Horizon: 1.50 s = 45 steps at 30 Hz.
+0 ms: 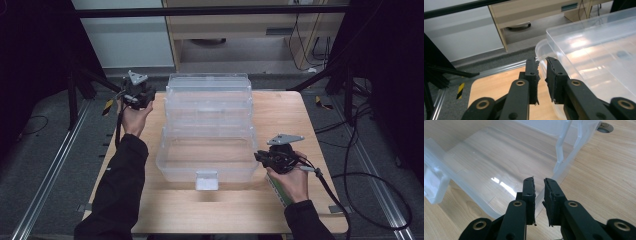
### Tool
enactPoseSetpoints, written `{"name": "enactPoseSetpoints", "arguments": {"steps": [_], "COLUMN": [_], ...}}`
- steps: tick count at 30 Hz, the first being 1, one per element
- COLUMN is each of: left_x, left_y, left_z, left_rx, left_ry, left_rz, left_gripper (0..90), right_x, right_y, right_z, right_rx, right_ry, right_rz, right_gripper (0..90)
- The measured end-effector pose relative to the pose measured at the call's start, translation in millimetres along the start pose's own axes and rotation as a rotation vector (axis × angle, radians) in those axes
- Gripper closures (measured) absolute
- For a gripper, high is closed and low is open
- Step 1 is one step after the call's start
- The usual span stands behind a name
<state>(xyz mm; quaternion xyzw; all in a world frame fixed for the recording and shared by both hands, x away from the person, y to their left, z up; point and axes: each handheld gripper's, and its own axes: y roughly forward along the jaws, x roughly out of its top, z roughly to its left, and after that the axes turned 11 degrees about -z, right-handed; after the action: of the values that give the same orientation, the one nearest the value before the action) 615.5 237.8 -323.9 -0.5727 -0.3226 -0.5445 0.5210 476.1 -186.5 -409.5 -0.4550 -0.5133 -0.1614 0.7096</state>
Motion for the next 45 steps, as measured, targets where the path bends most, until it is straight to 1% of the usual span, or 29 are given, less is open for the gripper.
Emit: {"name": "enactPoseSetpoints", "arguments": {"steps": [3,5,6,7,10,12,15,16,18,20,21,22,24,26,27,29,31,34,35,38,39,40,42,45], "left_x": [-5.8,-10.0,-14.2,-14.2,-21.0,-28.2,-32.7,-38.0,-40.7,-46.5,-49.6,-53.4,-61.2,-71.0,-77.6,-86.6,-92.9,-98.7,-101.6,-105.8,-106.8,-107.5,-109.7,-111.3], "left_y": [-20.8,-34.2,-46.6,-46.6,-62.7,-75.4,-82.2,-88.3,-91.1,-96.5,-99.5,-102.2,-105.8,-108.5,-109.0,-107.3,-104.5,-100.8,-98.9,-96.2,-95.4,-94.8,-93.0,-92.0], "left_z": [2.4,3.1,2.9,2.9,2.1,1.3,0.0,-2.6,-4.6,-9.4,-11.6,-13.8,-18.4,-24.5,-28.1,-33.2,-37.6,-44.4,-47.4,-51.0,-51.3,-51.5,-51.3,-51.2], "left_rx": [-0.017,-0.021,-0.032,-0.032,-0.050,-0.072,-0.079,-0.097,-0.100,-0.119,-0.127,-0.140,-0.163,-0.177,-0.188,-0.197,-0.213,-0.218,-0.221,-0.216,-0.218,-0.218,-0.212,-0.218], "left_ry": [-0.022,-0.024,-0.015,-0.015,-0.015,-0.021,-0.017,-0.016,-0.014,-0.007,-0.006,-0.011,-0.017,-0.021,-0.016,-0.003,0.009,0.035,0.049,0.064,0.063,0.061,0.061,0.052], "left_rz": [-0.012,-0.013,-0.009,-0.009,-0.005,0.004,0.017,0.027,0.034,0.054,0.054,0.062,0.076,0.089,0.104,0.127,0.150,0.176,0.192,0.212,0.221,0.223,0.238,0.246], "left_gripper": [76.8,75.9,74.7,74.5,73.4,72.6,72.3,71.9,71.8,71.2,70.7,69.9,68.2,67.4,67.1,65.6,65.6,64.9,64.6,63.8,63.9,63.9,64.4,64.7], "right_x": [0.1,0.2,0.4,0.5,0.5,0.6,0.7,0.6,0.5,0.5,0.5,0.5,0.4,0.3,0.3,0.0,0.0,-0.1,-0.3,-0.7,-0.9,-1.4,-1.6,-1.6], "right_y": [0.0,0.0,0.0,0.0,0.2,0.1,0.1,0.2,0.3,0.4,0.4,0.5,0.8,1.2,1.3,1.6,1.8,2.1,2.3,2.9,3.4,4.7,5.4,5.7], "right_z": [0.1,-0.1,-0.3,-0.4,-0.5,-0.7,-0.9,-0.8,-0.7,-0.6,-0.6,-0.6,-0.4,-0.7,-0.5,-0.2,-0.1,0.3,0.4,0.9,1.0,1.5,1.8,1.5], "right_rx": [0.000,0.000,0.001,0.003,0.004,0.007,0.006,0.005,0.006,0.005,0.004,0.004,0.002,0.001,-0.001,-0.004,-0.005,-0.011,-0.012,-0.018,-0.020,-0.023,-0.029,-0.029], "right_ry": [0.002,0.003,0.003,0.005,0.007,0.010,0.009,0.011,0.010,0.008,0.007,0.008,0.006,0.005,0.005,0.005,0.007,0.010,0.009,0.009,0.010,0.014,0.009,0.015], "right_rz": [0.002,0.002,0.005,0.005,0.003,0.005,0.008,0.006,0.005,0.004,0.006,0.006,0.005,0.005,0.006,0.004,0.004,0.003,0.000,-0.003,-0.003,0.006,0.005,0.005], "right_gripper": [79.3,79.3,79.3,79.3,79.2,79.2,79.1,79.0,79.0,78.7,78.7,78.6,78.1,77.9,77.7,77.4,77.3,77.1,77.0,76.0,75.2,72.4,72.2,71.6]}}
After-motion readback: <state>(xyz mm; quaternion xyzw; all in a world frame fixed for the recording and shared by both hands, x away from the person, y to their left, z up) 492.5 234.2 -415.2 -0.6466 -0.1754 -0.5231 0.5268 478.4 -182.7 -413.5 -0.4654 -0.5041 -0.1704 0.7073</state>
